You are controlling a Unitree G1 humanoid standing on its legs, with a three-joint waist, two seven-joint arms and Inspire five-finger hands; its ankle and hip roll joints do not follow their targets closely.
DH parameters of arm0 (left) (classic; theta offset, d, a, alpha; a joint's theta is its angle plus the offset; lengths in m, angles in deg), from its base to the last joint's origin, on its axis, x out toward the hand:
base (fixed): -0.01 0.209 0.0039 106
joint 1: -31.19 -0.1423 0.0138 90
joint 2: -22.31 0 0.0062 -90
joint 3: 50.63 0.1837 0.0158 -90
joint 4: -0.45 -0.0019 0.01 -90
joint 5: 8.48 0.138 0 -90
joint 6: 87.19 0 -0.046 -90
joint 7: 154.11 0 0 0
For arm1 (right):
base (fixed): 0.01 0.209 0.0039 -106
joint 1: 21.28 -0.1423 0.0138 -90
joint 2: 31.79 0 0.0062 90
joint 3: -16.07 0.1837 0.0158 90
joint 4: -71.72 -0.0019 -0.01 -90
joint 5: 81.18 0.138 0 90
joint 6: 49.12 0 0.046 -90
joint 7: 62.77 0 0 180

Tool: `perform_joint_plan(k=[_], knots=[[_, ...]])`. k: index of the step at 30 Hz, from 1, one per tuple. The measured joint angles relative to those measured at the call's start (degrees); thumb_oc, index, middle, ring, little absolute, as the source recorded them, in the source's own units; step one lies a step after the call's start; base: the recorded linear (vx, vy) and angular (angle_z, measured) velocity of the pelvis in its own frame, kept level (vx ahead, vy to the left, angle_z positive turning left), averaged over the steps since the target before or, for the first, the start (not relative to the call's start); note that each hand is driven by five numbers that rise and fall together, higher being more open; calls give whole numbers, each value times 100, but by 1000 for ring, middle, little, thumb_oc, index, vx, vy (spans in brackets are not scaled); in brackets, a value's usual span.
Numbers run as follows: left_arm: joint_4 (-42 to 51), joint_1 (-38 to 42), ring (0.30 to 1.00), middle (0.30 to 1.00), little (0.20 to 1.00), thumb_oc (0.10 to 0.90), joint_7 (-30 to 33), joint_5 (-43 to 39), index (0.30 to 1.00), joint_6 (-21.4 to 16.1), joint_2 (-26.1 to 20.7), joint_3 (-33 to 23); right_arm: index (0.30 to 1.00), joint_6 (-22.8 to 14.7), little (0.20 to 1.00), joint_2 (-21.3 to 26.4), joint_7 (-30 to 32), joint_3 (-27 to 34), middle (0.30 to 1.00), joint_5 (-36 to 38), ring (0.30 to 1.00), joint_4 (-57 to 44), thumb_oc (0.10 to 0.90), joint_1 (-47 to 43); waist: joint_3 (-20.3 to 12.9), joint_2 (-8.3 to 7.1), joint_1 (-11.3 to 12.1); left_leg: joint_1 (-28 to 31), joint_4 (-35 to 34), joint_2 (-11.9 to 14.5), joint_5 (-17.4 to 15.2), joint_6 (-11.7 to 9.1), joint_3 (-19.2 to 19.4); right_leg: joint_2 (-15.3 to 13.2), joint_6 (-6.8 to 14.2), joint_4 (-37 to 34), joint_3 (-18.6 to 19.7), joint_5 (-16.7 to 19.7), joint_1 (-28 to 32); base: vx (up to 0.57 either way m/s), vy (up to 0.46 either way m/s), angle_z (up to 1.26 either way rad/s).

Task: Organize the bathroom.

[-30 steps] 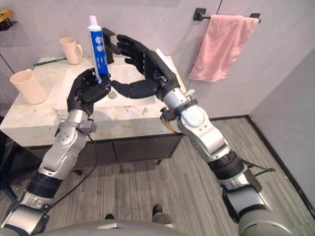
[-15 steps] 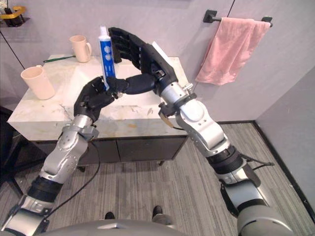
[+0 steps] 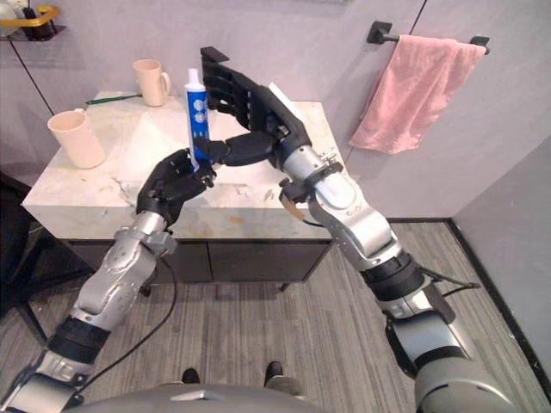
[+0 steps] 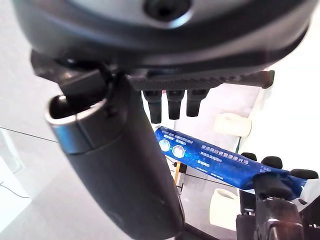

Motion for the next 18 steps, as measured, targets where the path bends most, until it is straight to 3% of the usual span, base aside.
perform_joint_plan(k=[18], knots=[[0,-1,300,300,300,400,-315,58,300,-3,-77,78,900,148,900,-240,25,1,900,284,900,575,800,-88,3,-14,-10,-44,-2,2,30,-3,-57,-2,-2,1,-58,0,-7,-1,2,2]])
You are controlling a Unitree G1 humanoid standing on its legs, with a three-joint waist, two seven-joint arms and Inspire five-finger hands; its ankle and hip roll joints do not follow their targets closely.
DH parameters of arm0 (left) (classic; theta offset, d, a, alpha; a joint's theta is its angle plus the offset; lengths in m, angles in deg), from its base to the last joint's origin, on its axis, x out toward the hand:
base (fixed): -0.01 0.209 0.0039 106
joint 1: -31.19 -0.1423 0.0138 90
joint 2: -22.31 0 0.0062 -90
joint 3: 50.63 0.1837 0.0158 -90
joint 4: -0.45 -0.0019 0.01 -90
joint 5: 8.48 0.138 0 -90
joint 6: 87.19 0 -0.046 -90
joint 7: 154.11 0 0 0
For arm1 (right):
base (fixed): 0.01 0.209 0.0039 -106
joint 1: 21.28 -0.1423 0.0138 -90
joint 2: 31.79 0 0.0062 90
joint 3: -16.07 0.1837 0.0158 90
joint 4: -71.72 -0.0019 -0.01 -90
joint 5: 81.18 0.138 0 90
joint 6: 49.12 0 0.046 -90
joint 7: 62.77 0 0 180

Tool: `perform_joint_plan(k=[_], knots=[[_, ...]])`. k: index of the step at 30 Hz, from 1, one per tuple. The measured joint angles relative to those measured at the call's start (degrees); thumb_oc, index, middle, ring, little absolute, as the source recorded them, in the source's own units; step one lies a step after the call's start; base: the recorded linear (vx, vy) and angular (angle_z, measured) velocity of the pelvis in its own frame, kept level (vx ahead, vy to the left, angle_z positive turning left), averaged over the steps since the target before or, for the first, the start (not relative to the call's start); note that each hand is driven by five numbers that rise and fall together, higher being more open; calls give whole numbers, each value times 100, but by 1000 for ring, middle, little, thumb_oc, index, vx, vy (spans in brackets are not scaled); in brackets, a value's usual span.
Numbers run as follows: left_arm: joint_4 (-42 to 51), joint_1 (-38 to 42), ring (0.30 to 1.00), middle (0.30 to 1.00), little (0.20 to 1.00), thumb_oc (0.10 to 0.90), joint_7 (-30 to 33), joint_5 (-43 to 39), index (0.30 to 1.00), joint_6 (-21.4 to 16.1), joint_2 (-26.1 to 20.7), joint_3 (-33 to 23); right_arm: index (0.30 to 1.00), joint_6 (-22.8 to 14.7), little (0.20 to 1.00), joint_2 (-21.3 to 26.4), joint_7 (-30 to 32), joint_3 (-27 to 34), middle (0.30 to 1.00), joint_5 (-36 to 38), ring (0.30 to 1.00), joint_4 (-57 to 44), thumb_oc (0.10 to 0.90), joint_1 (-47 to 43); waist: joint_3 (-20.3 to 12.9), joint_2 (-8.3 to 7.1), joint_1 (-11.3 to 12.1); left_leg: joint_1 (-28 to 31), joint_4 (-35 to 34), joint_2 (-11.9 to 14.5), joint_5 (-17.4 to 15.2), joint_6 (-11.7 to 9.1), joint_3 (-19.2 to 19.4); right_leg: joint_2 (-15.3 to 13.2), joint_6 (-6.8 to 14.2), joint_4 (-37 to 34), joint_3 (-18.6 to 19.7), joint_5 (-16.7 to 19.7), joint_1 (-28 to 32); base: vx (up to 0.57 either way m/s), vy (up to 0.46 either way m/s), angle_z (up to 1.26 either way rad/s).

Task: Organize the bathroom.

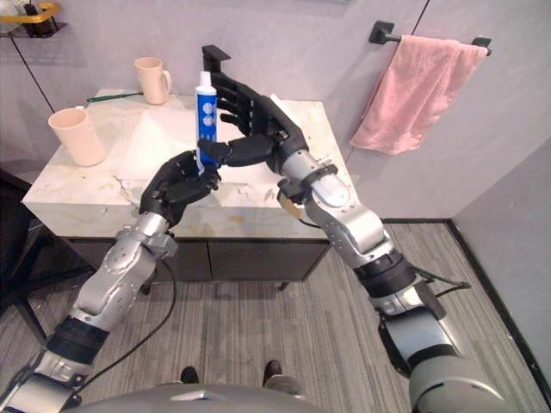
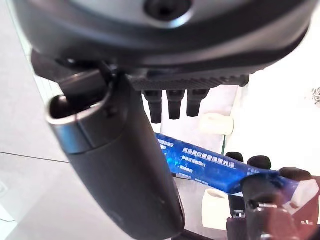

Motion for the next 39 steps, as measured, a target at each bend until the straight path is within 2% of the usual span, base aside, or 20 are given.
perform_joint_plan(k=[2,3,4,5,6,7,8,9,31,32,33,34,39], knots=[[0,0,300,300,300,400,-4,15,300,0,-36,46,900,3,900,0,-20,0,900,18,900,0,800,-6,0,1,4,-1,1,2,0,0,-1,1,0,0,0,0,0,0,0,0],[0,-1,300,300,300,400,-10,29,300,0,-85,119,811,4,811,0,-17,0,811,139,811,0,740,-17,0,1,5,-1,2,2,0,0,-1,1,0,0,-1,0,-1,0,0,0],[-1,-5,300,300,300,400,-20,45,300,0,-100,143,825,4,825,0,-19,0,825,170,825,0,750,-22,0,1,6,-3,2,1,0,0,0,1,0,0,0,0,-1,0,0,0],[-6,-15,300,300,300,400,-36,76,300,0,-100,177,811,7,811,-1,-22,0,811,187,811,0,740,-24,0,1,6,-3,2,0,0,0,-1,0,0,0,0,0,-1,0,0,0],[-6,-21,300,300,300,400,-44,95,300,0,-101,200,568,17,568,-1,-20,0,568,213,568,0,579,-24,0,1,6,-3,3,1,0,0,-1,0,0,0,0,0,-2,0,0,0],[-6,-29,300,300,300,400,-53,115,300,0,-99,204,533,22,533,-1,-23,-1,533,228,533,0,555,-24,0,1,8,-3,2,1,0,0,-1,0,0,0,-1,0,-1,0,0,0],[-6,-60,300,300,300,400,-59,178,300,0,-98,205,319,29,319,-2,-22,0,319,229,319,0,413,-24,0,1,5,-2,3,2,0,0,-1,1,0,0,-1,0,-1,0,0,0],[-7,-78,300,300,300,400,-59,193,300,0,-99,205,300,29,300,-2,-21,0,300,228,300,0,400,-24,1,1,6,-4,2,2,0,0,-1,1,0,0,0,0,-2,0,0,0],[-24,-159,300,300,300,400,-261,417,300,-9,-111,373,300,110,300,8,66,7,300,133,300,42,400,-57,3,5,10,1,2,5,0,0,5,6,-7,0,5,-5,-2,0,0,0],[-24,-159,300,300,300,400,-260,417,300,-10,-108,373,500,110,500,8,66,7,500,128,500,42,533,-58,3,5,9,0,2,6,0,0,5,6,-7,0,6,-5,-2,0,0,0],[-24,-159,300,300,300,400,-254,417,300,-9,-106,373,500,111,500,8,61,8,500,128,500,42,533,-58,3,5,7,1,1,5,0,0,5,6,-8,0,6,-5,-2,0,0,0],[-24,-160,300,300,300,400,-242,418,300,-9,-105,373,900,112,900,8,55,8,900,128,900,42,800,-58,3,5,9,1,1,5,0,0,5,6,-8,0,6,-5,-2,0,0,0],[-27,-165,300,300,300,400,79,429,300,-10,-99,333,900,229,900,5,19,7,900,131,900,42,800,-57,3,6,-2,1,1,8,0,0,8,8,-8,0,7,-5,-4,0,0,0]])
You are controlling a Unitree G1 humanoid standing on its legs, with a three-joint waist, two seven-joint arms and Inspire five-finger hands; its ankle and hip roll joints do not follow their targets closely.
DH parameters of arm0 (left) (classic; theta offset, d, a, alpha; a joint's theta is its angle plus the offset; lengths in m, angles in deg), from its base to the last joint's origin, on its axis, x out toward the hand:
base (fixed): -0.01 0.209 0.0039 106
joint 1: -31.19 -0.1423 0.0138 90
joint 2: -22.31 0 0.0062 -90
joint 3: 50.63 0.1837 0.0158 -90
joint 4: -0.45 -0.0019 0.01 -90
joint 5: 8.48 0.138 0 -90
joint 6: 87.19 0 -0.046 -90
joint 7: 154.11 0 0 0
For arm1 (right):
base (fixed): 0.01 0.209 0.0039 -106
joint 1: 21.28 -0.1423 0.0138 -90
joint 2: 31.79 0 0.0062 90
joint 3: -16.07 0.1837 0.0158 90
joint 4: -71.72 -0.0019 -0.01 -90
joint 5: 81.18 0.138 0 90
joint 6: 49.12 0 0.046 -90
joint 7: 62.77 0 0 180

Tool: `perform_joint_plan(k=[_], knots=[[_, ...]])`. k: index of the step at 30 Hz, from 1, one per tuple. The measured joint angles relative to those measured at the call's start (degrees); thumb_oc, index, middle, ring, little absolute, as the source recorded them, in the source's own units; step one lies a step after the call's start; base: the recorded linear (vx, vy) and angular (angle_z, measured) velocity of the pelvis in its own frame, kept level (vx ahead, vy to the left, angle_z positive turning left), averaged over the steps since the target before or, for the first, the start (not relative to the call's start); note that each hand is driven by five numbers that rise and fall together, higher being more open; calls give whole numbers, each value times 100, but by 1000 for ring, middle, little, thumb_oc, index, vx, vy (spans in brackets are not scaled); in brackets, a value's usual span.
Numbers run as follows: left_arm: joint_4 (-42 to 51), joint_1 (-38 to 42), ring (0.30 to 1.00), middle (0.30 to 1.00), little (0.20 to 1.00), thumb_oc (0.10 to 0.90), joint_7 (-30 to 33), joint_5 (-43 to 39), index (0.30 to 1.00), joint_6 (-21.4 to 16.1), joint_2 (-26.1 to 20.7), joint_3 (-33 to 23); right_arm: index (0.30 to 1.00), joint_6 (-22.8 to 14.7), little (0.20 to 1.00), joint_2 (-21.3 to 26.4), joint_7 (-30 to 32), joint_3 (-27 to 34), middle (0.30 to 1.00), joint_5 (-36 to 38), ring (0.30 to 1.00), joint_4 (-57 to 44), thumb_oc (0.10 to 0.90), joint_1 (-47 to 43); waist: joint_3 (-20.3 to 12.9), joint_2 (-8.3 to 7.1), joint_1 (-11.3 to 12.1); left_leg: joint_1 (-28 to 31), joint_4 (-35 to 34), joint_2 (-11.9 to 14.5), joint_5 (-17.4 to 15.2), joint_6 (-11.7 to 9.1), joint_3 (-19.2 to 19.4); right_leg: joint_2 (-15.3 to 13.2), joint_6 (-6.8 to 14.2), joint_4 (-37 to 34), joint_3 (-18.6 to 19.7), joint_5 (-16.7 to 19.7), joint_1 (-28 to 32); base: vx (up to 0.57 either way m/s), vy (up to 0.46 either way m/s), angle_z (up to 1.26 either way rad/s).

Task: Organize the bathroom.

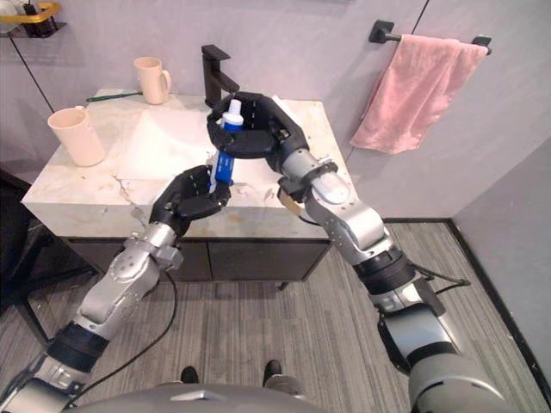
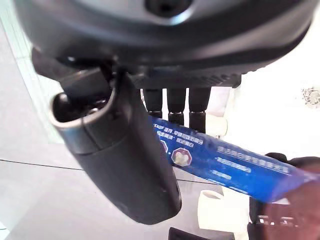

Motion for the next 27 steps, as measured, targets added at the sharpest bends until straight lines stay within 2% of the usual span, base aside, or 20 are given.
perform_joint_plan(k=[7,23,24,25,26,27], knots=[[-4,-2,300,300,300,400,295,-15,300,-10,-1,-274,900,18,900,-2,52,0,900,0,900,2,800,0,0,0,9,1,1,-1,0,0,0,0,0,0,0,0,0,0,0,0],[-106,-3,300,300,300,400,270,-12,300,-11,4,-269,900,17,900,-3,194,14,900,44,900,80,800,3,1,-1,3,5,1,-1,0,-1,9,0,0,0,6,0,1,0,0,0],[-133,-3,300,300,300,400,270,-12,300,-11,4,-262,841,17,841,-3,192,14,841,44,841,80,761,3,1,-1,4,5,1,-1,0,-1,9,0,0,0,6,0,1,0,0,0],[-177,-7,300,300,300,400,267,-12,300,-11,4,-253,554,17,554,-3,185,14,554,44,554,80,569,3,1,-1,5,5,1,-1,0,-1,9,0,0,0,6,0,1,0,0,0],[-194,-9,300,300,300,400,264,-12,300,-11,5,-251,554,17,554,-3,183,14,554,44,554,80,569,3,1,-2,5,5,1,-1,0,-1,8,0,0,0,6,0,1,0,0,0],[-231,-9,300,300,300,400,258,-12,300,-11,5,-251,418,17,418,-3,179,14,418,44,418,80,478,3,1,-2,5,5,1,-1,0,-1,8,0,0,0,6,0,1,0,0,0]])
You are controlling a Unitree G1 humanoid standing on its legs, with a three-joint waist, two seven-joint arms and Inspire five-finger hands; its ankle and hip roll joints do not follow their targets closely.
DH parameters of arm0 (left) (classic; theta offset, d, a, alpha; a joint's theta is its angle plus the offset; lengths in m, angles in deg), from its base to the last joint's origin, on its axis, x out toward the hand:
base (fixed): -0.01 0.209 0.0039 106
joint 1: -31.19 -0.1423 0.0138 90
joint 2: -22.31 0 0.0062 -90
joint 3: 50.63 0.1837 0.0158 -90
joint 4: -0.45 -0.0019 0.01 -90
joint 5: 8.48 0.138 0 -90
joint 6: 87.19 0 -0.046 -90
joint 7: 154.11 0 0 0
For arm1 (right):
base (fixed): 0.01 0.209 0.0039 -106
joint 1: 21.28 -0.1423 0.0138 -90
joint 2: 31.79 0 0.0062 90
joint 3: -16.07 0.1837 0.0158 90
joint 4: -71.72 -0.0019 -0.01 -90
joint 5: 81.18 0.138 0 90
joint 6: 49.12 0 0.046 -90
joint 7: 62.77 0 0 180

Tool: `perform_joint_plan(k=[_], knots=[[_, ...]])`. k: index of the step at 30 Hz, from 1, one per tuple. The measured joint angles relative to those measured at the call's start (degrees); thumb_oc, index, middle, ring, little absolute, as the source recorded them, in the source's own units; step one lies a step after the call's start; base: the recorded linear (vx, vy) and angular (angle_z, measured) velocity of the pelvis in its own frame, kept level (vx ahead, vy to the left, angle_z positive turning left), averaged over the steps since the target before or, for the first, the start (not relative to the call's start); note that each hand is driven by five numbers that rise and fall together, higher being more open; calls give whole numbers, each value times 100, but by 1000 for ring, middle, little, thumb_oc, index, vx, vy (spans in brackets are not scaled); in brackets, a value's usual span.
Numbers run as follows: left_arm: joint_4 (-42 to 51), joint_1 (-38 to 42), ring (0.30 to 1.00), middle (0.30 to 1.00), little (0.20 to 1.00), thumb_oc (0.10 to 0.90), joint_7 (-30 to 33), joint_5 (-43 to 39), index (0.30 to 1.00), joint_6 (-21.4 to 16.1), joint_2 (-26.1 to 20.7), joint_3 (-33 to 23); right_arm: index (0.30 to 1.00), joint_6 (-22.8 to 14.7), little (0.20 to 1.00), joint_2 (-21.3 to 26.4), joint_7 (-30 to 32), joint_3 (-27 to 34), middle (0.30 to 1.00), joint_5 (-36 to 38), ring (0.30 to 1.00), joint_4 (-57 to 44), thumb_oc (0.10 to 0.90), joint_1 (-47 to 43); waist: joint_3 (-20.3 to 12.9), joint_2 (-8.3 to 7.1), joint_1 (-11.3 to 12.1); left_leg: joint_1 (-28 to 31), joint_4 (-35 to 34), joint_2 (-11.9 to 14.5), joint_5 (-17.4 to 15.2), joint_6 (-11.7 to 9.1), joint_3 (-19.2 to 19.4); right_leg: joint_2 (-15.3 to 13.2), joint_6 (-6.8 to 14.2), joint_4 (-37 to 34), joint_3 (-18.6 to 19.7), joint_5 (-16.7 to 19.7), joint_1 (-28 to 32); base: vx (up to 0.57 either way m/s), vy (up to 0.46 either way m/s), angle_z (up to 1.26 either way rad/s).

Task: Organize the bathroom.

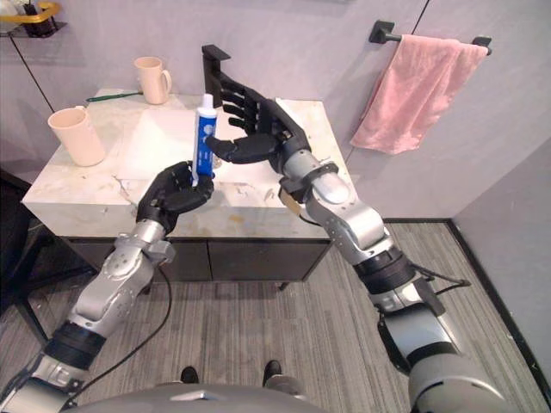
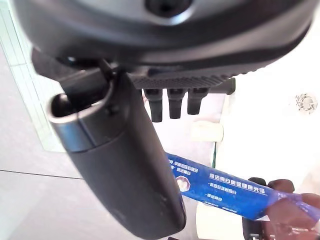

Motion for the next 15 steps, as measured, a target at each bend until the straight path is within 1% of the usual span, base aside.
perform_joint_plan(k=[3,4,9,15], knots=[[-65,-1,300,300,300,400,-4,0,300,0,0,0,418,0,418,0,-6,0,418,0,418,0,478,0,1,-1,0,-1,0,0,0,0,0,0,0,0,0,0,0,0,0,0],[-74,-7,300,300,300,400,-4,0,300,0,0,0,300,0,300,0,-8,0,300,0,300,0,400,0,1,-2,0,-1,0,0,0,0,0,0,0,0,0,0,0,0,0,0],[-73,-99,300,300,300,400,-129,22,300,-5,5,13,300,-1,300,-2,27,52,300,-5,300,32,400,0,1,-3,4,0,-1,0,0,0,-1,-1,0,0,-1,0,0,0,0,0],[-80,-201,300,300,300,400,-81,21,300,-5,0,11,300,0,300,-2,-101,52,300,-4,300,40,400,0,4,-4,-4,0,-2,2,0,0,0,1,0,0,0,0,-1,0,0,0]])
